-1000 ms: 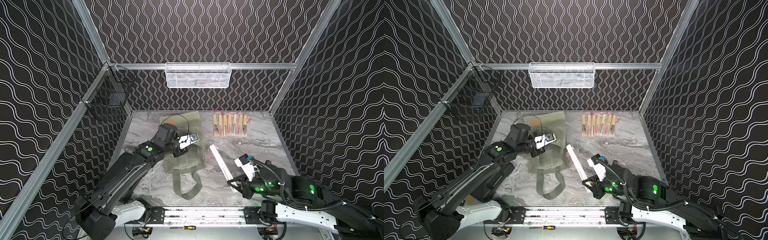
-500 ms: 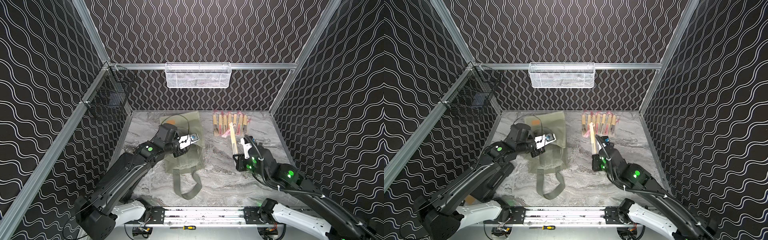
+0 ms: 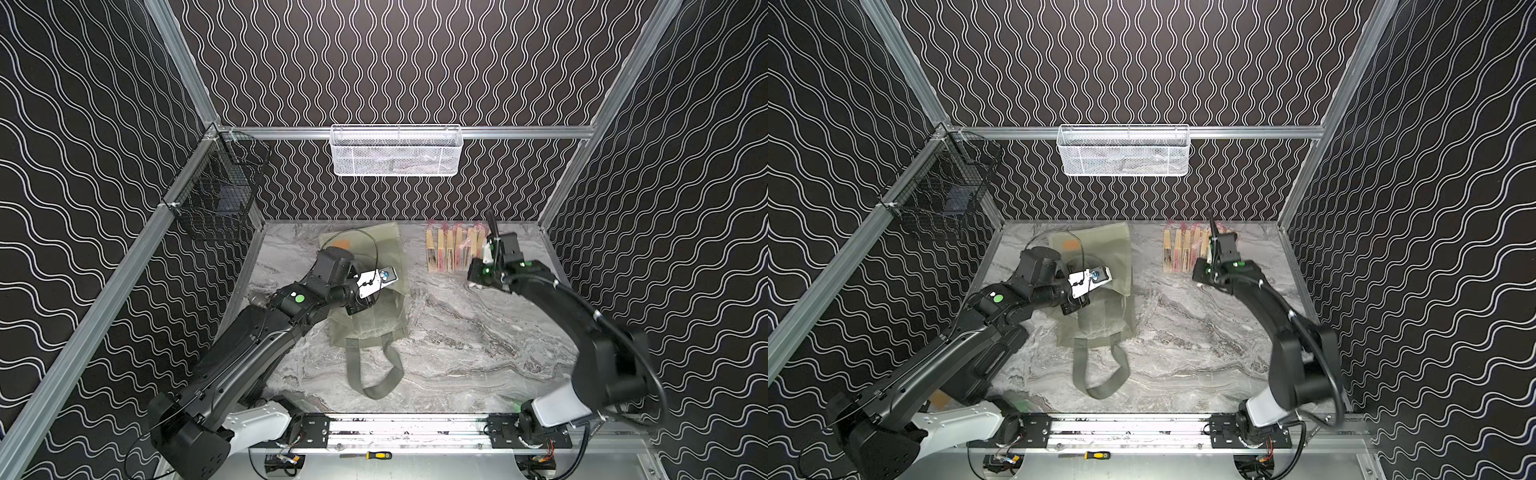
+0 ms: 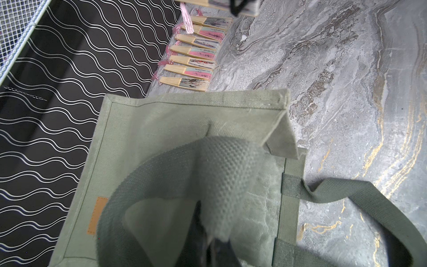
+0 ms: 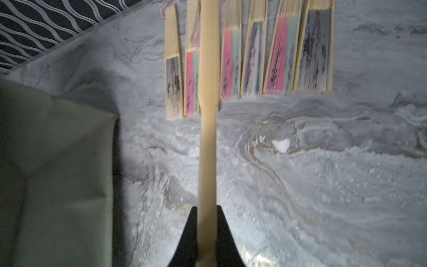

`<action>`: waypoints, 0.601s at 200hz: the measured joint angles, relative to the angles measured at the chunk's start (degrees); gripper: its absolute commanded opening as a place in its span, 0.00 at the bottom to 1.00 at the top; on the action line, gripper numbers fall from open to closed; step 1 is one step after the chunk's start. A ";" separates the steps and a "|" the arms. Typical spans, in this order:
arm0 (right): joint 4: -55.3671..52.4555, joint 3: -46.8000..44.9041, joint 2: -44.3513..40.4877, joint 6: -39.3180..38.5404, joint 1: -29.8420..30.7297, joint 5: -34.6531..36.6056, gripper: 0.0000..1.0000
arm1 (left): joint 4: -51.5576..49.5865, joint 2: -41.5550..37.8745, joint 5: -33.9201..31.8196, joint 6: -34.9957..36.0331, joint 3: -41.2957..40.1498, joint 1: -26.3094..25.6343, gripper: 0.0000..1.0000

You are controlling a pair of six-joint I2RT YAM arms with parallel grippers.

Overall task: Take out the folding fans from the tote bags
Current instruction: Place the folding fan at the center of the board.

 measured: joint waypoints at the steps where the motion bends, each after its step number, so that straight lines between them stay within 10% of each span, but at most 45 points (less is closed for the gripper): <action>1: 0.00 0.72 0.76 -0.13 -0.28 -0.07 0.00 | 0.00 0.00 0.00 0.00 0.00 0.00 0.00; 66: -7.78 34.14 28.72 -4.13 -10.49 2.56 0.00 | 0.17 -0.09 0.39 0.00 -0.35 0.02 0.00; 120: -8.26 35.71 32.13 -7.28 -15.37 4.24 0.00 | 0.28 -0.24 0.44 0.00 -0.48 0.02 0.00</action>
